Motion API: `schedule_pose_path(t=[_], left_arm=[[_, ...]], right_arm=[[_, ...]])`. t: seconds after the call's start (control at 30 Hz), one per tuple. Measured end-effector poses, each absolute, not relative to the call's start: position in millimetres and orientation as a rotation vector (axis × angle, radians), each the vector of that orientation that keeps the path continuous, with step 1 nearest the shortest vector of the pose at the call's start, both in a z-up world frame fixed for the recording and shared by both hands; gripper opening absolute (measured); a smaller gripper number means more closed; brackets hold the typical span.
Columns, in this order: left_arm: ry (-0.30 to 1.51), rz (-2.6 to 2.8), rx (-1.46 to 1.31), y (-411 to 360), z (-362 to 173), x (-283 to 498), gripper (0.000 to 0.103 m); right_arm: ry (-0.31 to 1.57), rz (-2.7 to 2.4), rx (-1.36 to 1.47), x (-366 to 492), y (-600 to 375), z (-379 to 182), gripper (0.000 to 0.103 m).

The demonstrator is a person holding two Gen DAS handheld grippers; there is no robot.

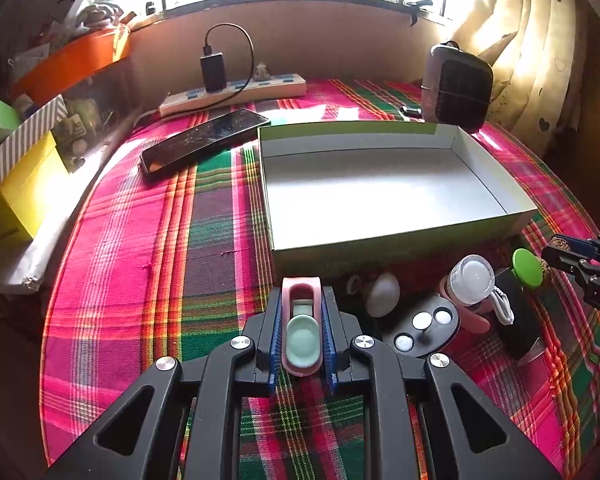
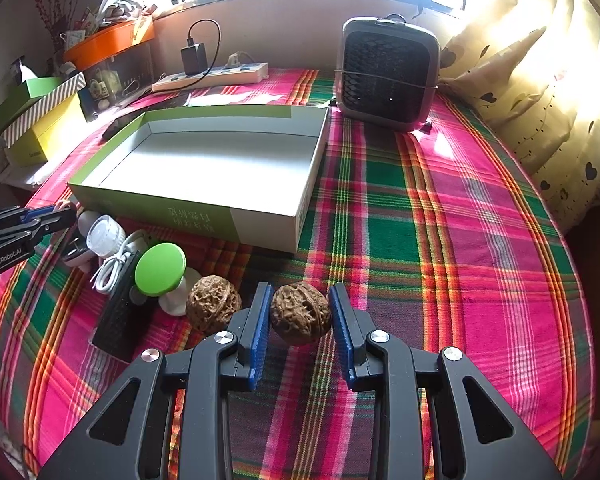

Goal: Organize objects
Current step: 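Carry the pink holder with left tool into the white box while right carries walnut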

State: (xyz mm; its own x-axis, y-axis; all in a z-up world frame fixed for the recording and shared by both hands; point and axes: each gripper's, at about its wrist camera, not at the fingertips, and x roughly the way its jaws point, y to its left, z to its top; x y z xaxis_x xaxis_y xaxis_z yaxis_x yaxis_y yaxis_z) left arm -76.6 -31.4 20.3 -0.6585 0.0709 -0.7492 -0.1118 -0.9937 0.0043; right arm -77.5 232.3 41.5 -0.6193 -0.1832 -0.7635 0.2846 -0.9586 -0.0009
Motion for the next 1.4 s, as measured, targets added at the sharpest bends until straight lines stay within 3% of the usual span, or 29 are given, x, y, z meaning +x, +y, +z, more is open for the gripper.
schedule_pose_path(t=[0.77, 1.4], left_arm=[[0.094, 2.743, -1.165, -13, 58, -117, 0.016], [0.089, 2.718, -1.282, -8, 37, -189, 0.016]], right_arm=[[0.152, -2.614, 1.071, -115, 207, 92, 0.031], [0.177, -2.571, 1.195, -199, 173, 63, 0.031]])
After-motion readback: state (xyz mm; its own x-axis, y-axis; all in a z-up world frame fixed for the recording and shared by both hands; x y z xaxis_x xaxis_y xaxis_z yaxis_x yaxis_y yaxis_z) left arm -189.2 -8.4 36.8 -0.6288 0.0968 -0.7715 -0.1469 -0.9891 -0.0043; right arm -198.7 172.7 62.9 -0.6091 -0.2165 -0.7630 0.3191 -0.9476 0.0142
